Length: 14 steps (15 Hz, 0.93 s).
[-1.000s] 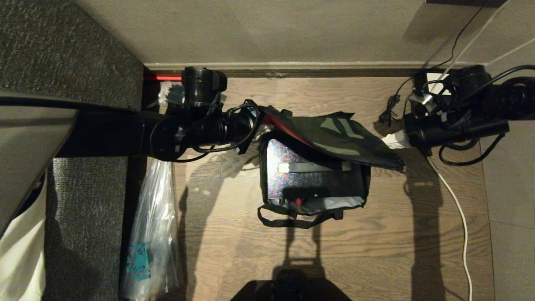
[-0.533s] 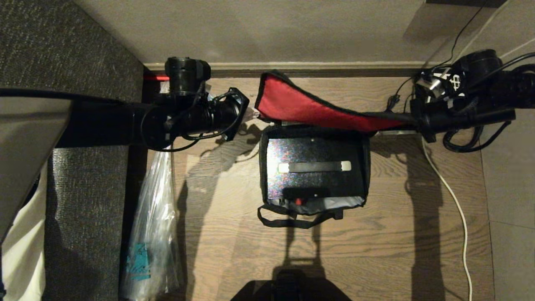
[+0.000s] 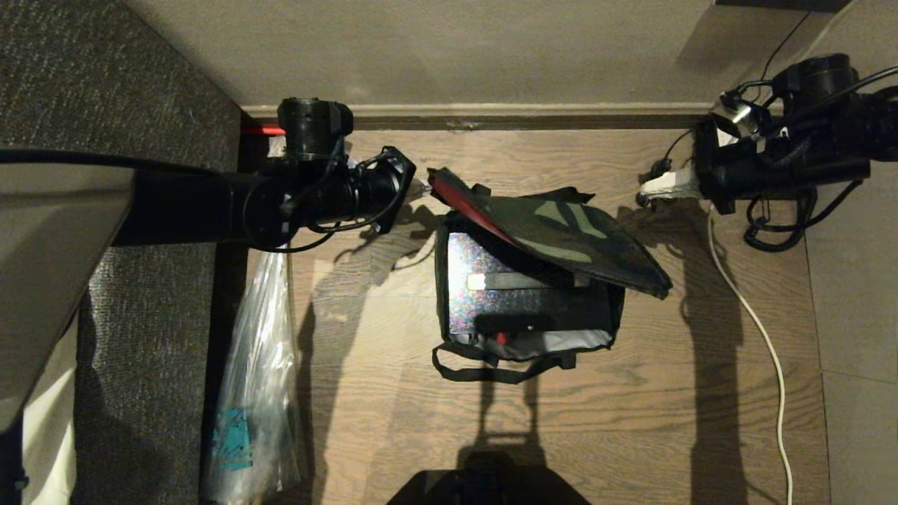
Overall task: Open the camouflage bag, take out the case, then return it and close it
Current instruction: Open the top of the storage box
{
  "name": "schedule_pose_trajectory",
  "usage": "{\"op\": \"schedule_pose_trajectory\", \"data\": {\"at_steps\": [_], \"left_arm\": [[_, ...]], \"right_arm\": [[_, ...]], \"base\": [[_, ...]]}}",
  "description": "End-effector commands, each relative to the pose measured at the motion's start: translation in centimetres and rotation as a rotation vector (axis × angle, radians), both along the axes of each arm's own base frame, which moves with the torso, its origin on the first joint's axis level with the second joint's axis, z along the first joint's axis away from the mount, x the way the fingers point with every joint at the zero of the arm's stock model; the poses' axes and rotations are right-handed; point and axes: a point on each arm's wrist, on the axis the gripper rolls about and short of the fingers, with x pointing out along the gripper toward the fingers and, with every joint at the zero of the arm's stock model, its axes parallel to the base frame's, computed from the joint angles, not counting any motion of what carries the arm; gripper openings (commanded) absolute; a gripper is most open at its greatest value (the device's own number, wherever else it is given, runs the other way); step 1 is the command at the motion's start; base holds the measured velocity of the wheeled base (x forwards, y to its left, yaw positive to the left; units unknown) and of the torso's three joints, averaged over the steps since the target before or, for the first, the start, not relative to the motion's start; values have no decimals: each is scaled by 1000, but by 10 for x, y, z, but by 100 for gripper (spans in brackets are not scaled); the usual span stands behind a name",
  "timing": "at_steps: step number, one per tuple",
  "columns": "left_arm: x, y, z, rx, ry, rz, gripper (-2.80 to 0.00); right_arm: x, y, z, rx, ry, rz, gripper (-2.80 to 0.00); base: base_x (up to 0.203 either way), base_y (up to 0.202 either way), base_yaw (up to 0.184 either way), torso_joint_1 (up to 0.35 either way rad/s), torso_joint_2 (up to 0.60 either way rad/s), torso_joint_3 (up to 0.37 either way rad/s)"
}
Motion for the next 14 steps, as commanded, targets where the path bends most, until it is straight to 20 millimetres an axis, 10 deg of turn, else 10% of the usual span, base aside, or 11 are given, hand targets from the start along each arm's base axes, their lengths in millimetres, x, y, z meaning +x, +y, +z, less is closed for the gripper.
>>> {"op": "schedule_pose_trajectory", "data": {"at_steps": [1,7,14], "left_arm": [[2,-1,-2,-5,6,-1,-280],[1,-1,-2,-4,9,-1,-280],[1,-1,-2,-4,9,-3,-280]], "right_arm": [[6,-6,-10,1,29,-12,-280],[-10,-30,-24,-108,129,18,-280],[-30,-6,-31,-120,276,138,-280]], "base": [[0,0,0,0,0,0],[0,0,0,0,0,0],[0,0,0,0,0,0]]}}
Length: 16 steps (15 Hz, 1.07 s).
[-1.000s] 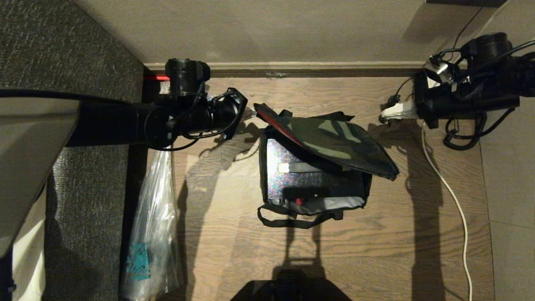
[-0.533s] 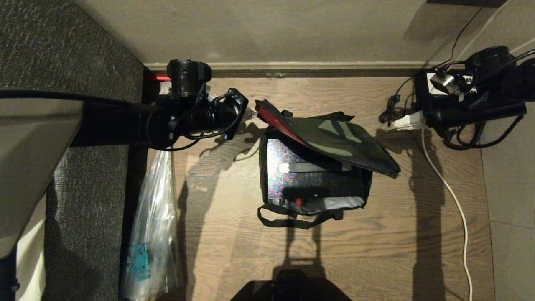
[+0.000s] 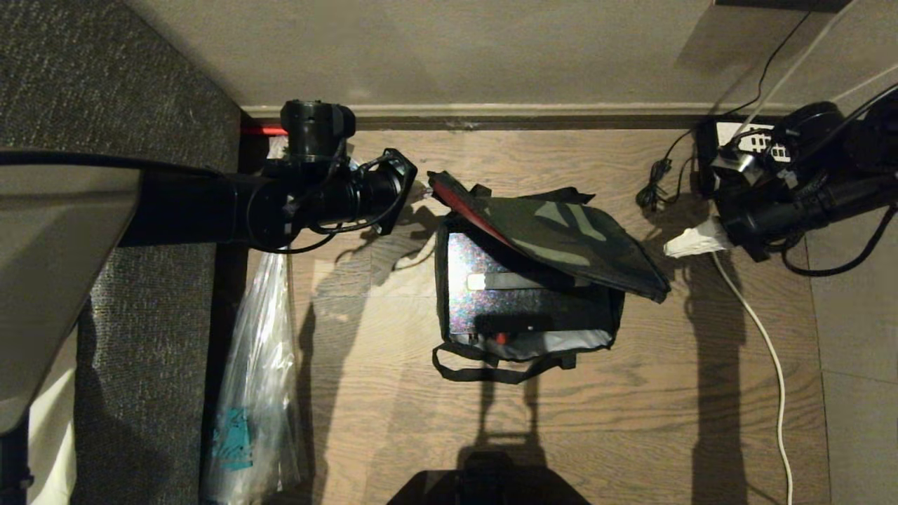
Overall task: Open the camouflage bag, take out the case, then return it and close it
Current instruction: Open the top of the storage box
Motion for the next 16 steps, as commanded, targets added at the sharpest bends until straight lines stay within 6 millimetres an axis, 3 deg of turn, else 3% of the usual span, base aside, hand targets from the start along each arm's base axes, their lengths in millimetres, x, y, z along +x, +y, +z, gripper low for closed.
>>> {"op": "schedule_pose_trajectory", "data": {"at_steps": [1,5,9,12,16], "left_arm": [[-1,0,1,-6,3,-1,-280],[-1,1,1,-6,2,1,-280],[-1,1,2,-8,2,2,-280],[-1,1,1,-7,3,2,-280],[0,2,1,-7,3,5,-280]], "right_arm": [[-3,14,-1,8,35,41,-280],[-3,36,-5,20,69,98,-280],[-13,41,-5,20,137,119,-280],[-16,40,-3,-3,114,138,-280],[-14,28,-17,-102,73,218,-280]], "base": [[0,0,0,0,0,0],[0,0,0,0,0,0],[0,0,0,0,0,0],[0,0,0,0,0,0],[0,0,0,0,0,0]]}}
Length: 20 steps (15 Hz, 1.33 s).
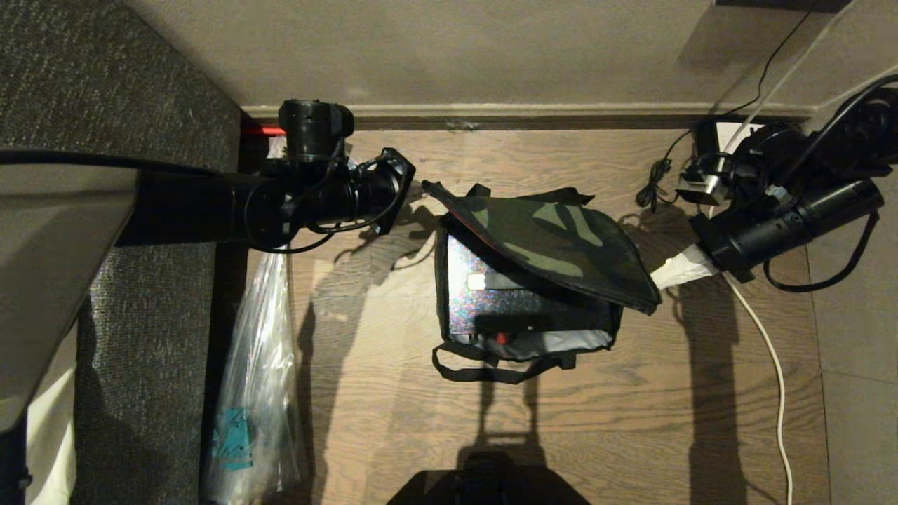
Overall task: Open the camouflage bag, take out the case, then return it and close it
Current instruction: Open the top of the storage box
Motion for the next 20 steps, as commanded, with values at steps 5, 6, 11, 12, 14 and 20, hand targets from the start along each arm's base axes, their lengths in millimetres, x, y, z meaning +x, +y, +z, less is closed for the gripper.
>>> {"op": "schedule_pose_trajectory", "data": {"at_steps": [5,6,11,12,14,20], "left_arm": [[0,0,0,-5,3,-2,-280],[1,0,-1,-4,5,-3,-280],[1,0,-2,-3,6,0,-280],[1,0,-2,-3,8,0,-280],[1,0,-2,-4,8,0,-280],[2,2,0,-6,1,5,-280]], "right_arm": [[-3,-5,-9,-48,33,47,-280],[-2,-5,-8,-45,30,49,-280],[0,11,-15,-35,66,81,-280],[1,15,-15,-27,77,74,-280],[6,21,-9,-6,69,39,-280],[13,11,19,30,-103,-69,-280]], "base": [[0,0,0,0,0,0],[0,0,0,0,0,0],[0,0,0,0,0,0],[0,0,0,0,0,0],[0,0,0,0,0,0],[0,0,0,0,0,0]]}}
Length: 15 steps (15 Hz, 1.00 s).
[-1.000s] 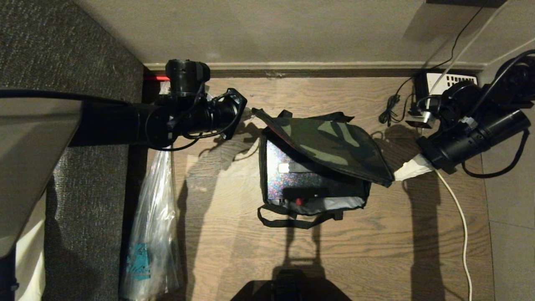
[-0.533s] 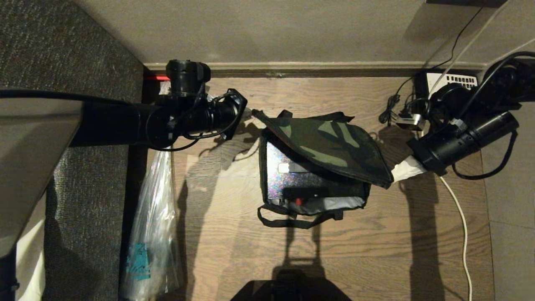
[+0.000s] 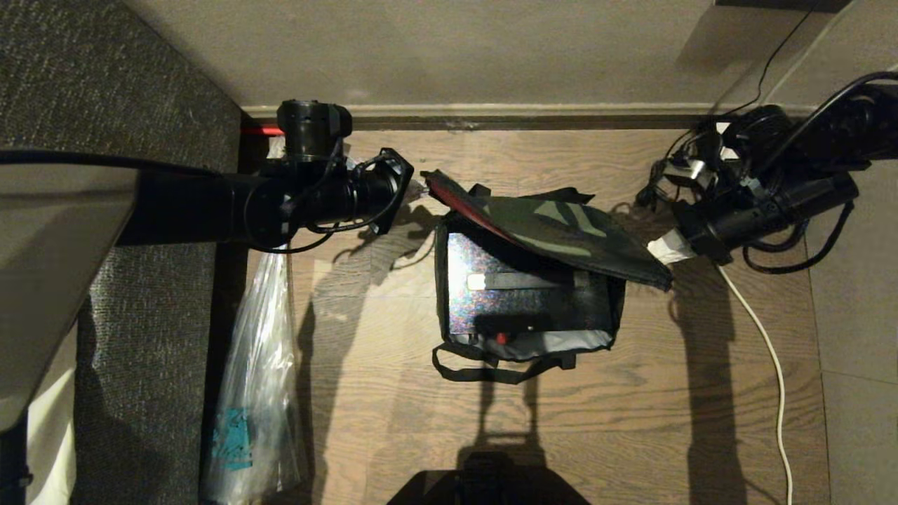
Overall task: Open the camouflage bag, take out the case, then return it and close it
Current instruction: Open the top of the storage box
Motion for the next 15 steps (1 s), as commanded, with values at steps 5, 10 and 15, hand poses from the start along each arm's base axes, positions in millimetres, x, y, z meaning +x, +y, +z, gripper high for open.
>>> {"op": "schedule_pose_trajectory", "data": {"at_steps": [5,10,15], "left_arm": [[2,3,1,-7,-3,9,-280],[0,4,2,-7,-2,11,-280],[-12,9,7,-4,7,11,-280]], "right_arm": [[11,-6,36,154,-152,-188,-280],[29,-12,38,196,-253,-235,-280],[30,-29,34,161,-267,-255,-280]], "base": [[0,0,0,0,0,0],[0,0,0,0,0,0],[0,0,0,0,0,0]]}}
